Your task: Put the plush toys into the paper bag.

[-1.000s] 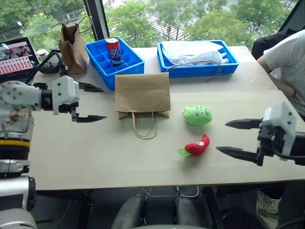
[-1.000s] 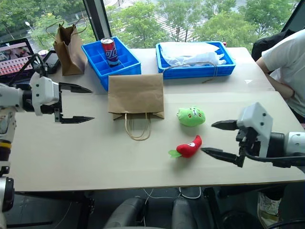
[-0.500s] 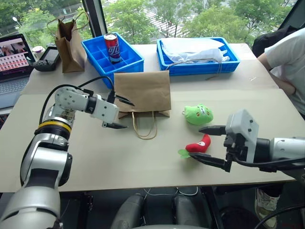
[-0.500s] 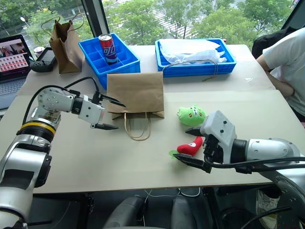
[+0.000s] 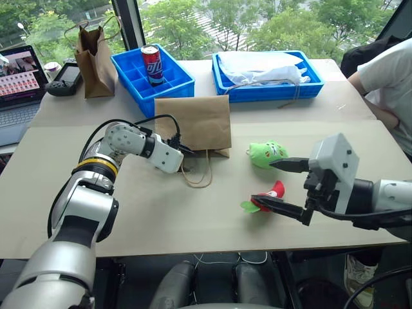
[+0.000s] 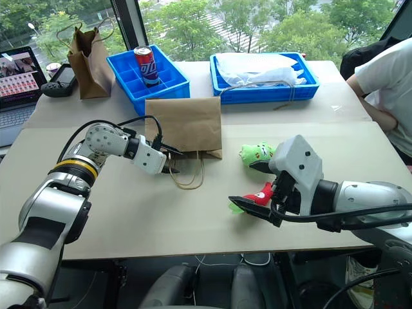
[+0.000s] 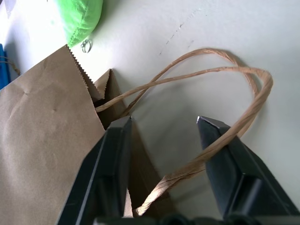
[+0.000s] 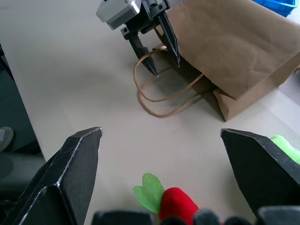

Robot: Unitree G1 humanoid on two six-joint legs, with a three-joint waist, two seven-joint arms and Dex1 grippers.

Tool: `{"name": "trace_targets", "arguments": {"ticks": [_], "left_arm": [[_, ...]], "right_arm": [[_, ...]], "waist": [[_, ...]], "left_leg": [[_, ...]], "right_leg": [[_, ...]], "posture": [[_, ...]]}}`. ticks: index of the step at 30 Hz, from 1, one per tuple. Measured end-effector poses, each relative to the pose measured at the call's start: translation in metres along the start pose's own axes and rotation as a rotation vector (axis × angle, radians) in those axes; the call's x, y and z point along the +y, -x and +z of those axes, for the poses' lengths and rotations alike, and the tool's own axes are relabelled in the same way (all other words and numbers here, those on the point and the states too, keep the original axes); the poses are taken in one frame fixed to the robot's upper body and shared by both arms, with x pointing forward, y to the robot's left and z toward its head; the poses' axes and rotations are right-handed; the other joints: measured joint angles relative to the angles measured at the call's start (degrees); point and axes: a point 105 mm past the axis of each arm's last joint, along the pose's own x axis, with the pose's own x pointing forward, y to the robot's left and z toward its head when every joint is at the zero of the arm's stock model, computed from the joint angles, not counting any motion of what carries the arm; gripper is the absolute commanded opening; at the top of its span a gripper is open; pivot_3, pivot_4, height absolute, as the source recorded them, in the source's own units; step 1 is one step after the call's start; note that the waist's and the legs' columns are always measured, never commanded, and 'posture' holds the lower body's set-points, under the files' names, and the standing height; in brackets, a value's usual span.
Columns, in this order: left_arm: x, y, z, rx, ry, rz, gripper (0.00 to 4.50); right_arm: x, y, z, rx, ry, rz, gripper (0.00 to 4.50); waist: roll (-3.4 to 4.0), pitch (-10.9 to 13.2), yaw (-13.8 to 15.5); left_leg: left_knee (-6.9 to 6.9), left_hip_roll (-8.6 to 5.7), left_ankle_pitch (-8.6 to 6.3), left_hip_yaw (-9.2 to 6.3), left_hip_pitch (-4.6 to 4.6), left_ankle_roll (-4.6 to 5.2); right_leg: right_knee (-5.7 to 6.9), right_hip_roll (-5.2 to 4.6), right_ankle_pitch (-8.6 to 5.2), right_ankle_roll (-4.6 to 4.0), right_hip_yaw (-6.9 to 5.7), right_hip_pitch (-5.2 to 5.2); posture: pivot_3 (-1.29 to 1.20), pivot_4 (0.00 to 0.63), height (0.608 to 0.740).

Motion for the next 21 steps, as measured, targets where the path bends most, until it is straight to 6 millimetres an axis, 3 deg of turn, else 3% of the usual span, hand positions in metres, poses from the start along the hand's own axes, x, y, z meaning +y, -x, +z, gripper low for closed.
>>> {"name": "trace_targets", "arguments": {"ticks": [2,3,6,10,15,19,21], "left_arm": [[0.007,-0.003,0.007,-0.069,0.068,0.025,0.23],[0.012,-0.003,0.011,-0.118,0.115,0.042,0.11],[0.023,0.008,0.017,-0.194,0.204,0.071,0.11],[0.045,0.024,0.035,-0.314,0.331,0.095,0.11],[0.039,0.050,0.060,-0.406,0.482,0.043,0.11],[0.036,0.054,0.080,-0.462,0.593,0.029,0.00],[0.039,0.054,0.089,-0.496,0.621,0.061,0.00]], "right_arm": [[0.002,0.000,-0.010,0.009,-0.057,-0.013,4.50],[0.005,-0.001,-0.020,0.015,-0.107,-0.016,4.50],[0.019,-0.003,-0.043,0.046,-0.225,0.000,4.50],[0.027,-0.010,-0.052,0.027,-0.264,-0.016,4.50],[0.027,-0.030,-0.051,-0.022,-0.275,-0.034,4.50],[0.017,-0.062,-0.045,-0.111,-0.343,-0.081,3.60],[0.017,-0.081,-0.043,-0.156,-0.396,-0.075,2.83]], "waist": [[-0.01,0.00,0.21],[-0.04,0.00,0.35],[-0.05,0.00,-0.10],[-0.05,0.01,-1.01],[-0.01,-0.01,-2.15],[0.02,0.00,-1.75],[0.04,0.00,-1.36]], "left_leg": [[0.12,0.00,-0.02,-0.02,-0.02,0.03],[0.20,0.00,-0.04,-0.05,-0.03,0.07],[0.41,-0.01,-0.11,-0.01,-0.09,0.17],[0.66,0.03,-0.12,0.01,-0.07,0.19],[0.60,0.16,-0.11,-0.01,0.18,0.15],[0.56,0.20,-0.07,-0.03,0.23,0.07],[0.55,0.17,-0.06,-0.05,0.27,0.05]], "right_leg": [[0.03,0.01,0.00,0.00,-0.07,0.05],[0.04,0.03,0.00,0.01,-0.11,0.07],[0.12,0.05,0.00,0.04,-0.04,0.05],[0.20,0.12,0.01,0.10,0.03,0.12],[0.31,0.24,0.02,0.09,0.12,0.15],[0.30,0.29,0.04,0.04,0.13,0.11],[0.27,0.29,0.05,0.03,0.15,0.06]], "posture": [[0.00,0.150,0.740],[0.00,0.150,0.740],[0.00,0.150,0.740],[0.00,0.150,0.740],[0.00,0.150,0.740],[0.00,0.150,0.740],[0.00,0.150,0.740]]}}
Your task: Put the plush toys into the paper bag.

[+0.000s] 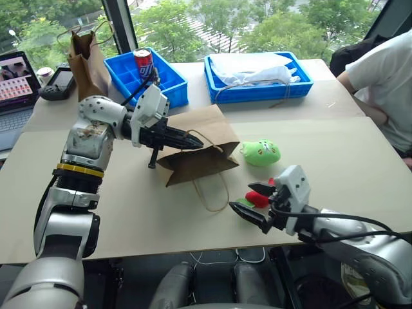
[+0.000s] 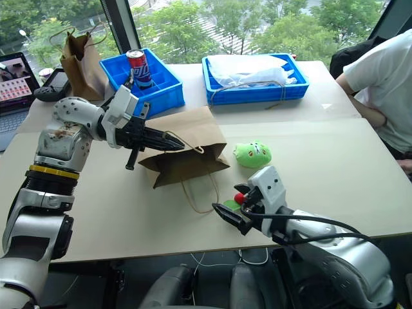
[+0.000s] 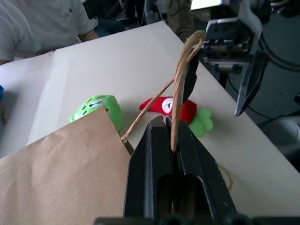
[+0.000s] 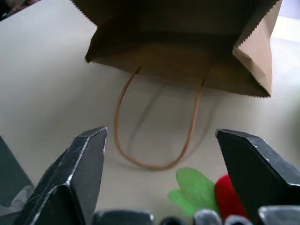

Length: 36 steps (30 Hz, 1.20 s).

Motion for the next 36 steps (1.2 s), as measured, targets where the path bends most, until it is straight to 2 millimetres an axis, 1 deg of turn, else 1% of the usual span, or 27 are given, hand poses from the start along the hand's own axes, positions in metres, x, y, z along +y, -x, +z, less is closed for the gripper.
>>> {"name": "trace_targets", "arguments": {"ticks": [1,3,5,7,8,9,13,15,19,21,24,27,32,36], "left_arm": [[-0.002,-0.003,0.002,-0.012,0.009,0.011,0.00],[-0.009,-0.008,0.001,-0.018,0.031,0.021,0.00],[-0.014,-0.012,-0.001,-0.023,0.066,0.029,0.00],[-0.018,-0.013,-0.002,-0.023,0.087,0.043,0.00],[-0.020,-0.014,-0.003,-0.025,0.094,0.046,0.00],[-0.020,-0.015,-0.003,-0.024,0.098,0.048,0.00],[-0.019,-0.015,-0.005,-0.020,0.101,0.072,0.00],[-0.019,-0.015,-0.005,-0.020,0.111,0.083,0.00],[-0.018,-0.019,-0.004,-0.038,0.148,0.101,0.00],[-0.017,-0.022,-0.001,-0.060,0.167,0.124,0.00],[-0.011,-0.021,0.008,-0.093,0.201,0.179,0.00],[-0.004,-0.015,0.015,-0.115,0.234,0.248,0.00],[0.020,-0.001,0.017,-0.131,0.339,0.411,0.00],[0.023,0.000,0.011,-0.126,0.419,0.443,0.00]], "right_arm": [[0.003,-0.011,-0.003,0.000,-0.010,0.014,2.42],[0.006,-0.029,-0.006,-0.009,-0.024,0.026,1.90],[0.005,-0.041,-0.005,-0.027,-0.019,0.020,1.22],[0.000,-0.051,0.001,-0.055,-0.006,0.001,0.53],[-0.004,-0.057,0.004,-0.069,0.006,-0.011,0.25],[-0.005,-0.059,0.005,-0.074,0.010,-0.016,0.09],[-0.007,-0.062,0.003,-0.073,0.039,-0.014,0.09],[-0.015,-0.065,-0.003,-0.051,0.046,-0.044,0.09],[-0.031,-0.075,-0.025,0.010,0.029,-0.114,0.09],[-0.034,-0.083,-0.036,0.016,0.001,-0.135,0.09],[-0.036,-0.088,-0.036,-0.018,0.011,-0.148,0.09],[-0.038,-0.089,-0.037,-0.020,0.031,-0.152,0.09],[-0.038,-0.089,-0.039,-0.006,0.062,-0.146,0.09],[-0.037,-0.089,-0.038,-0.004,0.072,-0.132,0.09]], "waist": [[0.01,0.00,0.04],[0.01,0.00,-0.07],[0.02,0.00,-0.07],[0.02,0.00,-0.08],[0.02,0.00,-0.06],[0.02,0.00,0.00],[0.02,0.00,0.00],[0.02,0.00,-0.08],[0.03,0.00,-0.13],[0.03,0.00,-0.18],[0.03,-0.01,-0.25],[0.04,-0.01,-0.27],[0.04,-0.02,-0.12],[0.04,-0.03,-0.20]], "left_leg": [[-0.01,-0.01,-0.01,0.00,0.03,-0.01],[-0.04,-0.06,-0.01,0.02,0.06,-0.02],[-0.05,-0.06,0.00,0.03,0.05,-0.04],[-0.07,-0.06,0.02,0.03,0.10,-0.08],[-0.13,-0.06,0.03,0.03,0.12,-0.11],[-0.18,-0.06,0.05,0.03,0.16,-0.14],[-0.38,-0.06,0.09,0.03,0.23,-0.20],[-0.42,-0.06,0.09,0.04,0.25,-0.21],[-0.50,-0.05,0.13,0.04,0.26,-0.27],[-0.53,-0.05,0.15,0.04,0.25,-0.30],[-0.55,-0.03,0.15,0.03,0.41,-0.31],[-0.60,-0.02,0.15,0.03,0.62,-0.32],[-0.60,-0.01,0.22,0.01,0.65,-0.43],[-0.65,0.00,0.23,0.01,0.64,-0.45]], "right_leg": [[-0.05,-0.01,0.00,0.00,0.00,0.00],[-0.05,-0.02,0.01,-0.01,0.06,-0.01],[-0.03,-0.02,0.01,-0.02,0.08,-0.06],[-0.01,0.00,0.02,-0.04,0.08,-0.07],[-0.02,0.00,0.03,-0.05,0.08,-0.07],[-0.02,0.00,0.04,-0.06,0.07,-0.05],[-0.03,0.00,0.04,-0.07,0.08,-0.07],[-0.02,0.00,0.04,-0.07,0.08,-0.06],[0.00,0.01,0.05,-0.08,0.08,-0.06],[0.02,0.01,0.05,-0.09,0.09,-0.04],[0.01,0.03,0.05,-0.09,0.10,-0.03],[0.02,0.05,0.05,-0.09,0.10,0.09],[0.02,0.12,0.08,-0.14,0.10,0.10],[0.02,0.12,0.09,-0.14,0.11,0.08]], "posture": [[0.00,0.150,0.740],[0.00,0.150,0.740],[0.00,0.150,0.740],[0.00,0.150,0.740],[0.00,0.150,0.740],[0.00,0.150,0.740],[0.00,0.150,0.740],[0.00,0.150,0.740],[0.00,0.150,0.740],[0.00,0.150,0.740],[0.00,0.150,0.740],[0.00,0.150,0.740],[0.00,0.150,0.740],[0.00,0.150,0.740]]}}
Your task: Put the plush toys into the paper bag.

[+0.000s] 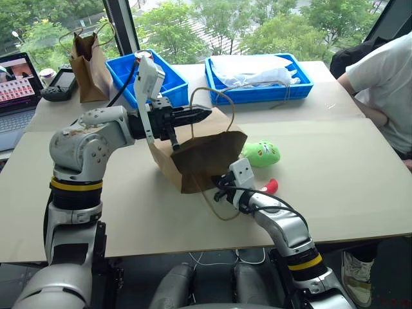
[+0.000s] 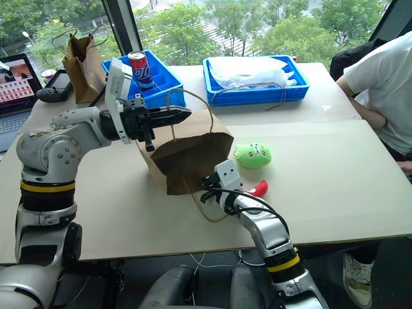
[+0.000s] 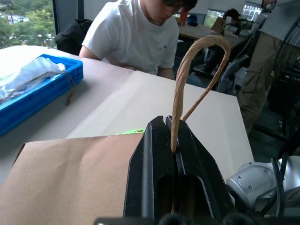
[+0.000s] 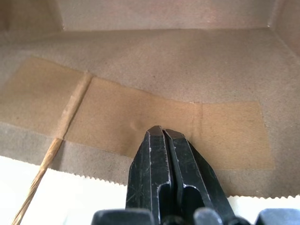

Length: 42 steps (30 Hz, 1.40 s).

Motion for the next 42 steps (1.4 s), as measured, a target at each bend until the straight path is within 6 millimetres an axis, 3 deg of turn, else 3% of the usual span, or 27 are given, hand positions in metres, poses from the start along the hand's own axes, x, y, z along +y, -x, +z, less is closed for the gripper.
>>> {"name": "trace_targets", "arguments": {"ticks": [6,9,12,15,19,23,27,32,36,42], "left_arm": [[-0.002,0.003,-0.018,0.040,0.098,-0.015,0.00],[-0.005,0.003,-0.023,0.031,0.160,-0.028,0.00],[-0.009,0.004,-0.021,0.014,0.185,-0.059,0.00],[-0.012,0.005,-0.024,0.011,0.200,-0.077,0.00],[-0.015,0.005,-0.027,0.007,0.208,-0.090,0.00],[-0.016,0.007,-0.030,0.010,0.210,-0.094,0.00],[-0.026,0.006,-0.039,0.046,0.189,-0.142,0.00],[-0.029,0.005,-0.039,0.045,0.176,-0.162,0.00],[-0.027,0.005,-0.040,0.047,0.155,-0.153,0.00],[-0.026,0.005,-0.040,0.046,0.148,-0.141,0.00]], "right_arm": [[0.002,0.003,0.005,-0.012,-0.028,0.030,0.09],[-0.004,0.013,0.021,-0.057,-0.044,0.045,0.09],[-0.008,0.037,0.054,-0.110,-0.018,0.107,0.80],[-0.021,0.074,0.078,-0.098,0.086,0.136,1.75],[-0.031,0.114,0.069,0.033,0.130,0.180,3.17],[-0.054,0.151,0.057,0.228,0.240,0.181,4.46],[-0.056,0.152,0.036,0.325,0.329,0.264,4.46],[-0.069,0.126,0.015,0.344,0.455,0.307,4.46],[-0.087,0.109,-0.001,0.381,0.537,0.306,3.37],[-0.088,0.117,-0.004,0.391,0.533,0.345,1.33]], "waist": [[0.01,0.00,-0.05],[0.01,0.00,0.15],[0.01,0.00,0.17],[0.01,0.00,0.31],[0.01,0.01,0.66],[0.01,0.01,0.76],[-0.02,0.02,0.58],[-0.02,0.02,0.51],[-0.02,0.02,0.61],[-0.02,0.02,1.35]], "left_leg": [[-0.12,0.01,0.02,0.01,-0.06,-0.04],[-0.12,0.00,0.06,-0.02,-0.29,-0.09],[-0.12,-0.02,0.05,-0.02,-0.36,-0.08],[-0.19,-0.02,0.03,-0.03,-0.36,-0.06],[-0.22,-0.01,0.01,0.00,-0.42,-0.02],[-0.19,-0.01,0.00,0.11,-0.39,0.01],[-0.19,0.06,0.01,0.17,-0.36,-0.01],[-0.15,0.00,0.04,0.21,-0.37,-0.03],[-0.16,0.00,0.04,0.20,-0.40,-0.04],[-0.15,-0.02,0.01,0.17,-0.40,0.00]], "right_leg": [[0.01,0.00,0.01,-0.02,0.04,-0.06],[0.04,0.00,0.02,-0.03,0.04,-0.12],[0.00,-0.04,0.02,-0.03,0.04,-0.15],[-0.12,-0.04,0.02,-0.03,-0.02,-0.11],[-0.20,-0.09,0.01,-0.03,-0.02,-0.09],[-0.27,-0.13,0.00,-0.01,-0.02,-0.02],[-0.23,-0.13,-0.01,0.00,-0.03,-0.02],[-0.22,-0.20,0.01,-0.02,0.00,-0.04],[-0.22,-0.19,0.01,-0.03,-0.01,-0.07],[-0.25,-0.20,0.01,-0.03,0.00,-0.05]], "posture": [[0.00,0.150,0.740],[0.00,0.150,0.740],[0.00,0.150,0.740],[0.00,0.150,0.740],[0.00,0.150,0.740],[0.00,0.150,0.740],[0.00,0.150,0.740],[0.00,0.150,0.740],[0.00,0.150,0.740],[0.00,0.150,0.740]]}}
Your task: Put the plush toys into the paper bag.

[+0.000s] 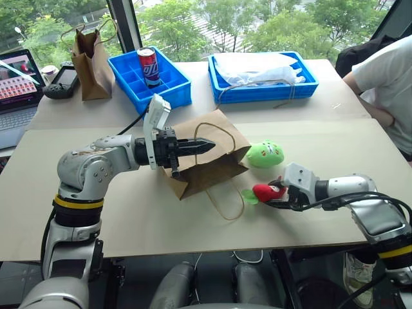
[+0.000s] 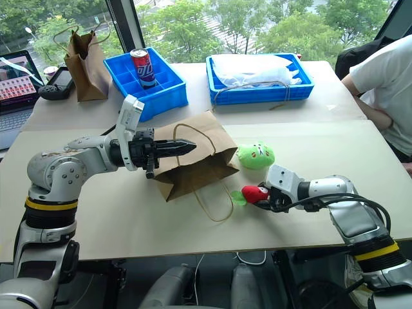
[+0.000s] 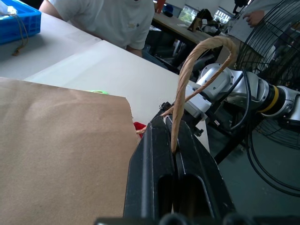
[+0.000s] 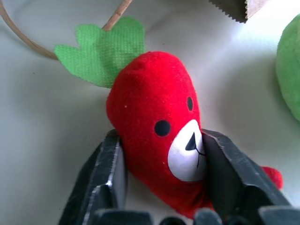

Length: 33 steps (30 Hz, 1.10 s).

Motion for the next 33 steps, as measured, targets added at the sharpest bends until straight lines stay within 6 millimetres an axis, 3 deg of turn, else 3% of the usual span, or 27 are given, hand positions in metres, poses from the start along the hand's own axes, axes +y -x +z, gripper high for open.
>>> {"name": "trace_targets", "arguments": {"ticks": [4,8,10,15,20,27,29,33], "left_arm": [[0.001,-0.001,-0.001,0.007,0.002,0.013,0.00],[-0.001,-0.007,-0.003,0.008,0.017,0.009,0.00],[-0.001,-0.009,-0.003,0.004,0.019,0.004,0.00],[-0.004,-0.014,0.002,0.005,0.003,-0.011,0.00],[-0.010,-0.020,0.004,0.036,-0.046,-0.063,0.00],[-0.006,-0.016,0.002,0.058,-0.042,-0.052,0.00],[-0.001,-0.013,0.001,0.057,-0.030,-0.031,0.00],[0.003,-0.013,0.001,0.053,-0.021,-0.012,0.00]], "right_arm": [[-0.006,0.020,0.012,-0.047,-0.041,-0.047,0.10],[-0.009,0.043,0.048,-0.134,-0.024,-0.088,0.01],[-0.001,0.043,0.061,-0.155,0.001,-0.063,0.01],[0.015,0.017,0.077,-0.199,-0.004,-0.019,0.01],[0.024,-0.041,0.110,-0.276,0.015,-0.044,0.01],[0.002,-0.076,0.145,-0.308,0.132,-0.183,0.01],[-0.002,-0.084,0.149,-0.335,0.136,-0.214,0.95],[0.000,-0.094,0.153,-0.392,0.088,-0.219,2.15]], "waist": [[0.00,0.00,0.18],[0.00,0.00,0.11],[0.00,0.00,0.12],[0.00,0.00,0.11],[0.00,0.00,-0.19],[0.00,0.00,-0.19],[0.00,0.00,-0.22],[0.00,0.00,-0.43]], "left_leg": [[0.00,0.01,0.00,0.00,-0.01,0.00],[0.00,0.07,0.00,-0.02,0.00,-0.01],[0.00,0.07,0.00,-0.03,-0.01,-0.01],[0.00,0.04,0.01,-0.01,-0.01,-0.01],[-0.01,0.04,0.05,-0.02,-0.04,-0.08],[-0.01,-0.02,0.14,-0.08,-0.03,-0.21],[-0.02,-0.04,0.26,-0.07,-0.03,-0.42],[-0.03,-0.03,0.26,-0.09,-0.04,-0.42]], "right_leg": [[0.01,0.00,0.00,0.00,0.01,-0.01],[0.02,0.03,0.00,0.00,-0.01,-0.01],[0.02,0.03,0.00,0.00,-0.03,-0.01],[0.02,0.00,0.00,0.00,0.00,-0.01],[0.08,0.02,0.02,-0.04,-0.01,-0.12],[0.12,0.04,0.03,-0.05,-0.07,-0.15],[0.11,0.03,0.03,-0.05,-0.06,-0.15],[0.12,0.04,0.03,-0.05,-0.06,-0.16]], "posture": [[0.00,0.150,0.740],[0.00,0.150,0.740],[0.00,0.150,0.740],[0.00,0.150,0.740],[0.00,0.150,0.740],[0.00,0.150,0.740],[0.00,0.150,0.740],[0.00,0.150,0.740]]}}
